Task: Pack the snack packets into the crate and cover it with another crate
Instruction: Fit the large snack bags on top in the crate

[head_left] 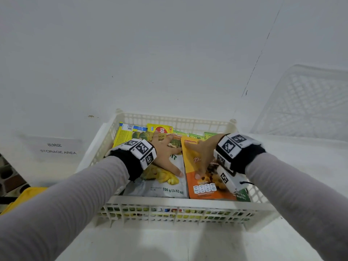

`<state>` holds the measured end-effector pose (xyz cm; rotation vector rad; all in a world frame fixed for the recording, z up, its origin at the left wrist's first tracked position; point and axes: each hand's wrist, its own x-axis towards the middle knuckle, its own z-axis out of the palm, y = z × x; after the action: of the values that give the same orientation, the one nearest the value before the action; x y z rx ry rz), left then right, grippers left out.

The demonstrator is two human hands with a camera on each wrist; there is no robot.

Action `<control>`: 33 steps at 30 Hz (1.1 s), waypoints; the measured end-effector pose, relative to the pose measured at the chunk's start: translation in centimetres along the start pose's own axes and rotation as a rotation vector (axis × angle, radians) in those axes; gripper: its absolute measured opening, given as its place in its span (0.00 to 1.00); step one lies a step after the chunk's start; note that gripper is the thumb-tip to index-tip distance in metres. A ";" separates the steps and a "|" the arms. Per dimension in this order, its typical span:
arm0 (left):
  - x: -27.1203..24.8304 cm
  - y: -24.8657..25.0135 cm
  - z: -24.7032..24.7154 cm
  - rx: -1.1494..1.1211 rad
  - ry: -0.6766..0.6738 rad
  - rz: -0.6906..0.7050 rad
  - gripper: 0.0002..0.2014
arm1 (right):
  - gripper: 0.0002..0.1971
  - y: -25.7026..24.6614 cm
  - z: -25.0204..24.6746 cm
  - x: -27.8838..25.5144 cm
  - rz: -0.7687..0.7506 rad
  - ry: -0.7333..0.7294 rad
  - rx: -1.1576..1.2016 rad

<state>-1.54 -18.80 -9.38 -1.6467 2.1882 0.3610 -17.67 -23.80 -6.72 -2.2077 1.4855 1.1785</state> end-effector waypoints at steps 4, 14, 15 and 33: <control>-0.1 0.1 0.0 0.036 -0.002 0.018 0.50 | 0.74 0.0 1.9 2.4 0.066 0.060 -0.065; -1.4 0.4 -1.1 0.047 -0.077 0.032 0.38 | 0.70 1.0 2.5 3.0 0.045 0.157 0.025; -1.7 0.5 -1.5 0.061 -0.087 0.043 0.36 | 0.70 1.1 2.4 2.2 0.028 0.159 0.052; -6.0 0.1 -9.1 -0.709 0.128 0.253 0.19 | 0.28 4.4 2.6 -10.6 -0.085 0.533 0.698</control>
<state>-1.44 -17.46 1.44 -1.7379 2.5437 1.2524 -24.43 -17.23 0.31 -2.0947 1.6191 -0.0179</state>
